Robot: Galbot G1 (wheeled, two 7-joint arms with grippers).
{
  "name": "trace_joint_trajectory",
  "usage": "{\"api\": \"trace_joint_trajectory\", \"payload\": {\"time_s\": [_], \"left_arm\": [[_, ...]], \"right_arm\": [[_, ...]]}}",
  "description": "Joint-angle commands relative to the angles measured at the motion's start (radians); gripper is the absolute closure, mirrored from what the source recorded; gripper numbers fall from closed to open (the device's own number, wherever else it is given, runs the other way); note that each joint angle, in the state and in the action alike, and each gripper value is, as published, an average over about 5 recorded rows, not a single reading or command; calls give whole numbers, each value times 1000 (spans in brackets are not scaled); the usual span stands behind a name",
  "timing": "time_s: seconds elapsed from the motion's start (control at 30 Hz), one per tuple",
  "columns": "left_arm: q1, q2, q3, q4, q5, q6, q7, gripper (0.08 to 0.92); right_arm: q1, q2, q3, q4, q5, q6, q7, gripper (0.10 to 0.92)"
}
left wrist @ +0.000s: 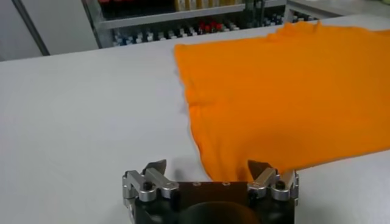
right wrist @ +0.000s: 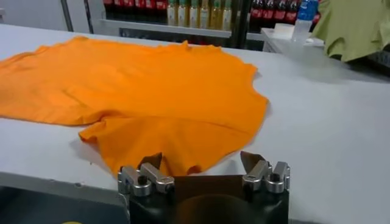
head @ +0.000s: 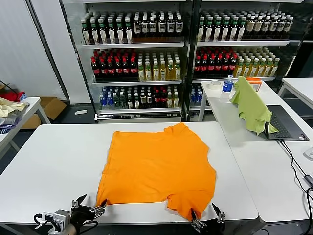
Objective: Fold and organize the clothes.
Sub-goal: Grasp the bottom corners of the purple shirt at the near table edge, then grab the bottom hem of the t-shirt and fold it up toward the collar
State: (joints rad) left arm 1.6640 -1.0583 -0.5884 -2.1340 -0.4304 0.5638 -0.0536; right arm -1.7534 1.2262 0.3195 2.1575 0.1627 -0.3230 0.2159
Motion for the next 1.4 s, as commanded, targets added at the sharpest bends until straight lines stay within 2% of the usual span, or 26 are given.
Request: {"api": "trace_joint_trajectory", "payload": {"time_s": [0.03,0.63,0.77,0.97,1.13,1.23,1.4], "left_arm": [[-1,-5,16,9,2,-10,-5,259],[-4,11,36,-3,27,-32,17,805],[6,24,35,-22,69,-69,45,904],[57,48,10,-84,63,-49,58,920],[149,103,-36,-168,54,-11,61,920],[122,115,-54,-180,26,-6,58,920],[-4,119,-48,-131,-84,-18,57,920]], "right_arm": [[2,3,-16,-8,22,-11,13,314],[2,0,8,17,117,-20,-6,834],[-20,-7,34,56,138,-10,-37,912],[-101,-20,60,145,140,-17,-70,918],[-136,-36,78,198,132,-35,-67,918],[-93,-34,91,201,142,-48,-56,918],[33,-34,104,168,173,-75,-47,918]]}}
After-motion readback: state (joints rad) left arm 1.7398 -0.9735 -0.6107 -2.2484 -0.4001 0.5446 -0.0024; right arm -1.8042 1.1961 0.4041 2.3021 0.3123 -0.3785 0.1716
